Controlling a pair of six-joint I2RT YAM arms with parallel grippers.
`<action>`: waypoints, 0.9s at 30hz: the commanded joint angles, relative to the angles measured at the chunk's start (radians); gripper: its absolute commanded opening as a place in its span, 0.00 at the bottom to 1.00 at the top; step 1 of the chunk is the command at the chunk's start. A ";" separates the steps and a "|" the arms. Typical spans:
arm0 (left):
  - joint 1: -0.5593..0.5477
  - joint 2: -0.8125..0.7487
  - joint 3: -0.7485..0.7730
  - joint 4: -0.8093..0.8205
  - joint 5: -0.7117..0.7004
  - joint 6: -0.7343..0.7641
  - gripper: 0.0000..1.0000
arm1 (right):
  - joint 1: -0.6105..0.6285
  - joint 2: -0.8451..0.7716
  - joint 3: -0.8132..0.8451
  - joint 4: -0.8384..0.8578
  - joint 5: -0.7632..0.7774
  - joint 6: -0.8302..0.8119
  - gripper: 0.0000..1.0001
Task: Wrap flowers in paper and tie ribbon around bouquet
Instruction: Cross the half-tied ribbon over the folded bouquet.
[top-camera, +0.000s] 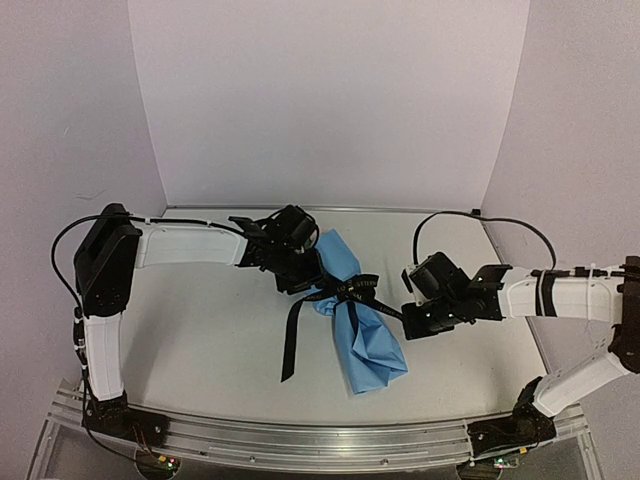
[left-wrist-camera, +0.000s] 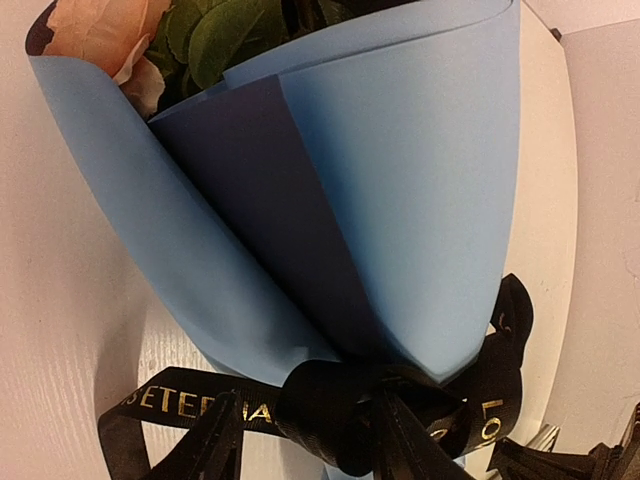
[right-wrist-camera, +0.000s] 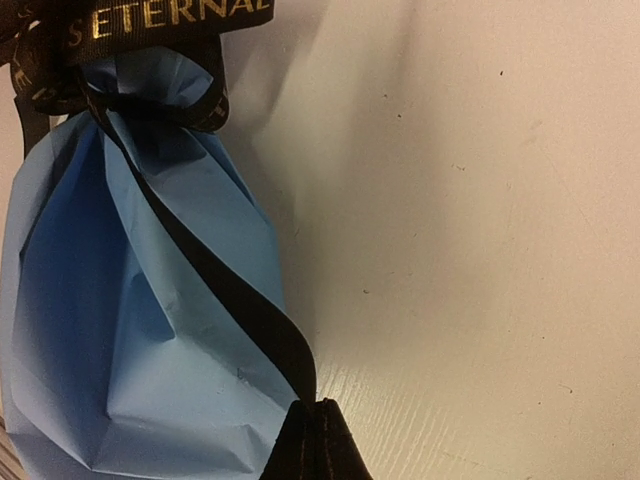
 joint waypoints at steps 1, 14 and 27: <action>-0.009 0.018 0.060 -0.011 -0.017 -0.011 0.43 | 0.000 -0.039 -0.016 0.018 0.028 0.010 0.00; -0.012 0.041 0.080 -0.017 -0.017 0.003 0.04 | 0.001 -0.034 -0.018 0.029 0.036 0.013 0.00; -0.009 0.018 0.068 -0.057 -0.056 0.116 0.00 | 0.011 0.002 -0.025 0.024 0.006 0.034 0.00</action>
